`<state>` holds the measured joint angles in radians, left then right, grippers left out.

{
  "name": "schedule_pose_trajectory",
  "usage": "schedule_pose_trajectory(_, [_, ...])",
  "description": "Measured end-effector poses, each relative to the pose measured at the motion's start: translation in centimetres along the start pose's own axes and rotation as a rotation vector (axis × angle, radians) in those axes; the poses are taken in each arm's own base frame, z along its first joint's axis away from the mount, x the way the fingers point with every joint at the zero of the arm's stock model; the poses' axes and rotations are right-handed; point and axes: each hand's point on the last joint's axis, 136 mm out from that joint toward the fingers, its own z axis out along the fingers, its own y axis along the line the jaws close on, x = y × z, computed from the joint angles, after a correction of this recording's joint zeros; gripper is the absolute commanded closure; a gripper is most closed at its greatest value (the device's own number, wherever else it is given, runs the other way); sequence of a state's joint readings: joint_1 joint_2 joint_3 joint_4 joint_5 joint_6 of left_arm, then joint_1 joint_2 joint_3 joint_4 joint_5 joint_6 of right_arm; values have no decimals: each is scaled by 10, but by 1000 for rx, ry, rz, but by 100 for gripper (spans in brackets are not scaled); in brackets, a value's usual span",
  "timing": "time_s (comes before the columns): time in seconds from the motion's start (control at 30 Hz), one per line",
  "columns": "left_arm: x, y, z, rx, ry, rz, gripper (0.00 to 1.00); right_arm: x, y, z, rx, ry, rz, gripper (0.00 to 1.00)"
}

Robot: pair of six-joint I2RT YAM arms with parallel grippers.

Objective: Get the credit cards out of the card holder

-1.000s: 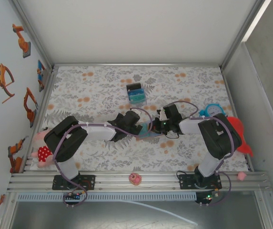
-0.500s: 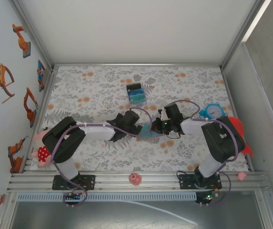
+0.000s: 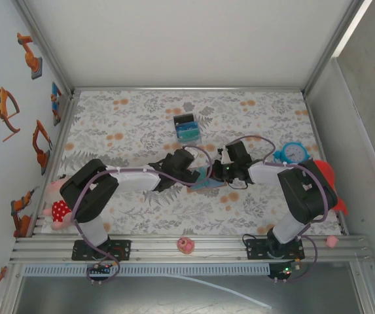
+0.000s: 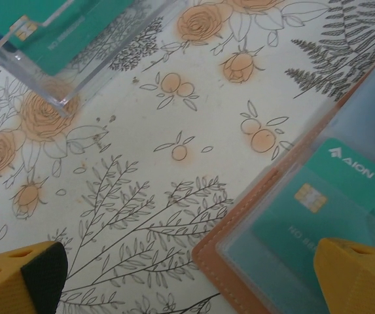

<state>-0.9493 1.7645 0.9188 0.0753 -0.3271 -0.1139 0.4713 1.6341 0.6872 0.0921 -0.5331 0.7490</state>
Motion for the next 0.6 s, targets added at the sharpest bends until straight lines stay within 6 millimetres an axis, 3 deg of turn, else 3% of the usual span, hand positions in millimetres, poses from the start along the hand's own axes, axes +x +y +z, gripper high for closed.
schedule_pose_trajectory(0.6, [11, -3, 8, 3, 36, 28, 3, -7, -1, -8, 17, -22, -3, 97])
